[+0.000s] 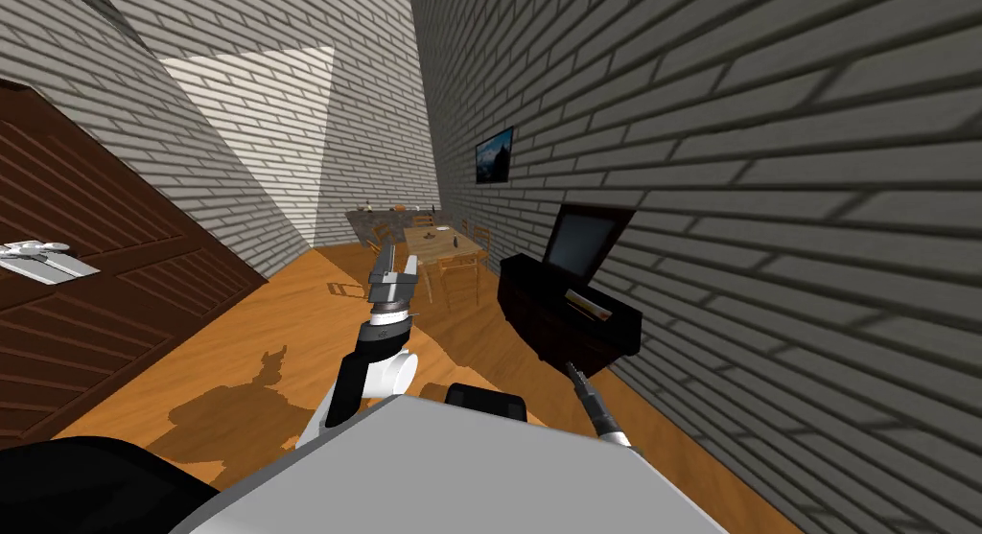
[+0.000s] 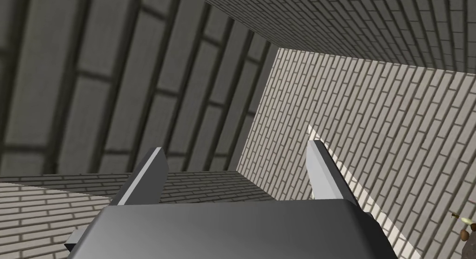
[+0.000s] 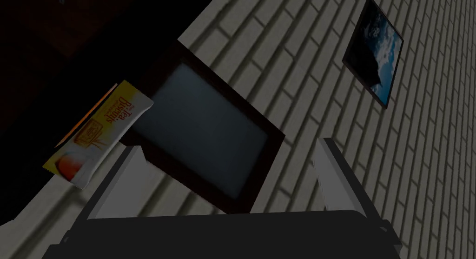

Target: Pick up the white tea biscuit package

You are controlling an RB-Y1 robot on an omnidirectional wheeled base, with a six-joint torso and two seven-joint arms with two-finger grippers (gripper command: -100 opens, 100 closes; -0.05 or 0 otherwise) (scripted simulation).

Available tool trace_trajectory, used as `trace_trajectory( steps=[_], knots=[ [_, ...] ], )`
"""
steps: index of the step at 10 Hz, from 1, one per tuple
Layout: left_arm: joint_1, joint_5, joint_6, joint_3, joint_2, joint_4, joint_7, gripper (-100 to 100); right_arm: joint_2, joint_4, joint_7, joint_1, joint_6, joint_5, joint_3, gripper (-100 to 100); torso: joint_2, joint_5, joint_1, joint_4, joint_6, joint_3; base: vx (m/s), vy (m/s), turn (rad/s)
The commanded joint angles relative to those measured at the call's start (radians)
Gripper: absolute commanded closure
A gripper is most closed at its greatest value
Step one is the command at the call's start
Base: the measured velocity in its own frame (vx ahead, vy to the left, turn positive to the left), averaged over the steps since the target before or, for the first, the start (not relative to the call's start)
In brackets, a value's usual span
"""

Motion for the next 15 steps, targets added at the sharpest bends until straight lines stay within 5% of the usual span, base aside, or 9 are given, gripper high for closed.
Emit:
trace_trajectory(
  steps=[1, 6, 8, 11, 15],
  knots=[
    [0.000, 0.000, 0.000, 0.000, 0.000, 0.000, 0.000, 0, -0.037, 0.050, 0.031, 0.011, -0.003, -0.002, 0.025, -100, 0.000, 0.000, 0.000, 0.000, 0.000, 0.000, -0.003, 0.074, 0.302],
    [0.000, 0.000, 0.000, 0.000, 0.000, 0.000, 0.000, 0, -0.070, 0.154, 0.055, 0.018, -0.007, -0.004, 0.047, -100, -0.001, 0.000, -0.001, 0.000, 0.000, -0.001, 0.008, 0.040, 0.141],
    [0.000, 0.000, 0.000, 0.000, 0.000, 0.000, 0.000, 0, -0.136, 0.249, 0.099, 0.035, -0.014, -0.008, 0.092, -100, -0.001, 0.000, -0.002, 0.000, -0.001, -0.001, 0.039, 0.050, 0.393],
    [0.000, 0.000, 0.000, 0.000, 0.000, 0.000, 0.000, 0, -0.176, 0.315, 0.119, 0.044, -0.016, -0.010, 0.114, -100, -0.002, 0.000, -0.002, -0.001, 0.001, -0.001, 0.041, 0.038, 0.172],
    [0.000, 0.000, 0.000, 0.000, 0.000, 0.000, 0.000, 0, -0.251, 0.482, 0.155, 0.062, -0.018, -0.014, 0.160, -100, -0.004, 0.000, -0.002, -0.001, 0.000, -0.002, 0.068, 0.028, 0.245]
  ],
)
